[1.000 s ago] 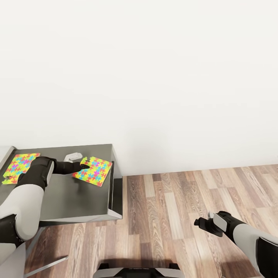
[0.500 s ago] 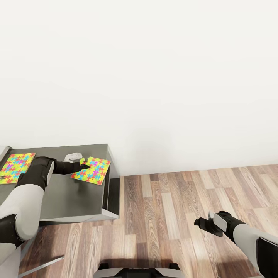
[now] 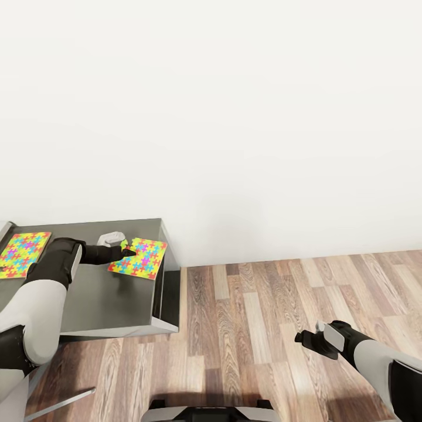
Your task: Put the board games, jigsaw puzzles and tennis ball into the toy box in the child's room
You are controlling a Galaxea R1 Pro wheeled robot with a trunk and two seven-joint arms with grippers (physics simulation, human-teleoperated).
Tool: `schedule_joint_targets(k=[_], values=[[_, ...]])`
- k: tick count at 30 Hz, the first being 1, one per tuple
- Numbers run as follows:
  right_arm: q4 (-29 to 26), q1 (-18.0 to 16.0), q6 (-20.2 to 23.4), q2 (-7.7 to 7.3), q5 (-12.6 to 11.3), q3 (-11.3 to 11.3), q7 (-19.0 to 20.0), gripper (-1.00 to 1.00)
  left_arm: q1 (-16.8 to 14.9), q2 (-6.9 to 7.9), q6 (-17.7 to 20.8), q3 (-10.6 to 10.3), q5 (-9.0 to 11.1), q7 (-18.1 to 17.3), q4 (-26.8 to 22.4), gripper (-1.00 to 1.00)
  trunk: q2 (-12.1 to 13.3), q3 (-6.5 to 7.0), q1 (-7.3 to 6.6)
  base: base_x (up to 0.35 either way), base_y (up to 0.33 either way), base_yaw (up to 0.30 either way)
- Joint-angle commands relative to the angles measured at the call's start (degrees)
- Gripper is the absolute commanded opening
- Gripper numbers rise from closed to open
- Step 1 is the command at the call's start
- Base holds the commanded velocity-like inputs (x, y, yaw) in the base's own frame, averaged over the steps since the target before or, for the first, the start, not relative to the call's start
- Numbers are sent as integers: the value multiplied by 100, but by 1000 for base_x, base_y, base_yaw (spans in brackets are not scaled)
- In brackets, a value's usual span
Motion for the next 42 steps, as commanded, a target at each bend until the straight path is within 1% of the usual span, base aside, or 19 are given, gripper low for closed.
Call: schedule_joint_targets(k=[1, 9, 18, 31, 35, 37, 42], values=[[-8, -4, 20, -5, -20, 43, 10, 100, -3, -7, 39, 31, -52, -55, -2, 100, -8, -9, 4, 0, -5, 0], [-7, -6, 20, -5, -20, 43, 10, 100, -3, -7, 38, 31, -52, -55, -2, 100, -8, -9, 4, 0, -6, 0], [-10, -5, 20, -4, -20, 43, 10, 100, -3, -7, 41, 37, -52, -55, -2, 100, -8, -9, 4, 0, -126, 0], [-9, -5, 20, -4, -20, 43, 10, 100, -3, 13, 23, 54, -49, -65, -2, 100, -8, -9, 4, 0, -8, 0], [-7, -5, 15, -4, -20, 43, 10, 100, -3, 55, 21, 63, -45, -88, -4, 100, -8, -9, 4, 0, 0, 0], [-7, -4, 13, -4, -20, 43, 10, 100, -3, 118, 33, 68, -42, -162, -23, 100, -8, -9, 4, 0, 0, 0], [-7, -4, 12, 0, -20, 43, 10, 100, -3, 236, 60, 68, -45, -484, -154, 100, -8, -9, 4, 0, 0, 0]])
